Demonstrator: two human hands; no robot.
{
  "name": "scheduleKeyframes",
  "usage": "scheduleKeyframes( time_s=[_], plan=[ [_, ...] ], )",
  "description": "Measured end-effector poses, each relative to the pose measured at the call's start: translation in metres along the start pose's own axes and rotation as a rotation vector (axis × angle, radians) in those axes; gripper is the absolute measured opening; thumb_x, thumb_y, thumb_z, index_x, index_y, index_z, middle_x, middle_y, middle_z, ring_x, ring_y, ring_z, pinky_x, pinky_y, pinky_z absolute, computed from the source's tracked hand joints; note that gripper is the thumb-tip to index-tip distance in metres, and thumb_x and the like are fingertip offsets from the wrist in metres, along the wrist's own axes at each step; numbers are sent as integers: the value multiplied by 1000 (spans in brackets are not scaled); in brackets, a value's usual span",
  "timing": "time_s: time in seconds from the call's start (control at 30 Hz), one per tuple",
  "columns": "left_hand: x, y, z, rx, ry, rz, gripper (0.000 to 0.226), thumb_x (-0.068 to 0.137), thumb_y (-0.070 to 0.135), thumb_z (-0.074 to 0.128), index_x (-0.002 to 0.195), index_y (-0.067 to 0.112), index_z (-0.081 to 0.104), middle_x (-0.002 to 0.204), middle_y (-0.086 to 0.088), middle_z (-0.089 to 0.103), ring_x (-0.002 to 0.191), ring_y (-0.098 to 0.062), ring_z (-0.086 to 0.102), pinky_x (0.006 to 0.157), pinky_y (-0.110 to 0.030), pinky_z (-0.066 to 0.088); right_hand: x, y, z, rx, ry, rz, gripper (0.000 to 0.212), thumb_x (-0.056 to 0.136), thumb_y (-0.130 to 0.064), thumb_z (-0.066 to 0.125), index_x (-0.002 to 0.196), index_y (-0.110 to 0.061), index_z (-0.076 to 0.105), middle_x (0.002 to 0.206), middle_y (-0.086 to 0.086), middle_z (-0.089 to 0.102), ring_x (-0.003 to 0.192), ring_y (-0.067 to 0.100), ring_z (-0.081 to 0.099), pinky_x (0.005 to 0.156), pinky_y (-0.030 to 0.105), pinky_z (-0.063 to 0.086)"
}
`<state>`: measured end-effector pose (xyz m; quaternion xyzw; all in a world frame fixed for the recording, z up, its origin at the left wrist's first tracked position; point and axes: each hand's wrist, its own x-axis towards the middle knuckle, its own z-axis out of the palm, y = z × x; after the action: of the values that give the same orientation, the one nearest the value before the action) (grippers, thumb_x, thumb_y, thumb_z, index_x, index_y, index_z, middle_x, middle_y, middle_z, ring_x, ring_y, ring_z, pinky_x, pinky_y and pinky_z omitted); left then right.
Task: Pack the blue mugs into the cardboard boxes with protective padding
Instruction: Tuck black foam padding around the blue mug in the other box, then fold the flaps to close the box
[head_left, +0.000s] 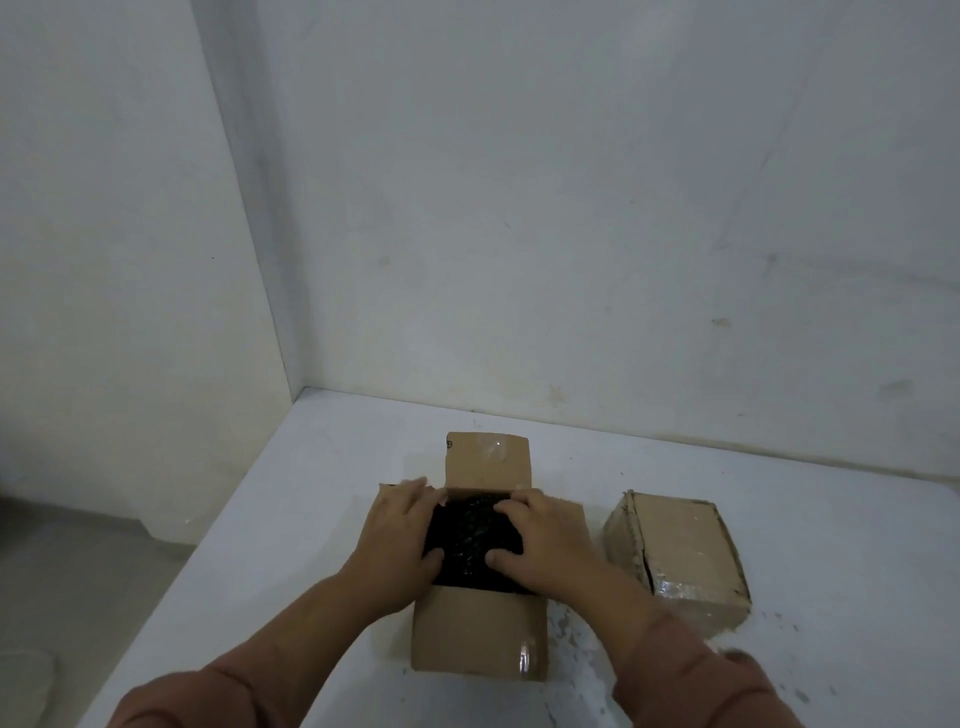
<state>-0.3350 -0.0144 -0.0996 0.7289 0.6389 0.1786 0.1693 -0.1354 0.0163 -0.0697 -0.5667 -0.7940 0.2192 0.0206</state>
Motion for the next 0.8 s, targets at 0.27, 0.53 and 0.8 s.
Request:
scheduleKeyframes(
  time_s=[0.27,0.53,0.8],
  plan=[
    [-2,-9,-31,-774,177,-720,47,88,4,48,133,14,46,130,-15,52,99,-31,56,60,-35,53,-25,31,1,479,302,414,65,78,-22,59,139,-21,36,138,11,41,116,23,46,93,35,44],
    [-6,31,-43,-569,203,-428,18,84,24,62,100,29,55,89,15,62,80,-12,64,65,-35,57,-24,7,-19,401,283,203,60,87,-3,43,140,-28,30,117,9,54,86,18,50,52,16,30],
    [-13,40,-20,-335,91,-230,21,88,36,58,108,30,59,103,14,59,81,-1,58,65,-14,44,-29,-24,-2,238,223,88,73,81,-19,53,141,-36,15,111,7,47,90,21,50,68,27,41]
  ],
)
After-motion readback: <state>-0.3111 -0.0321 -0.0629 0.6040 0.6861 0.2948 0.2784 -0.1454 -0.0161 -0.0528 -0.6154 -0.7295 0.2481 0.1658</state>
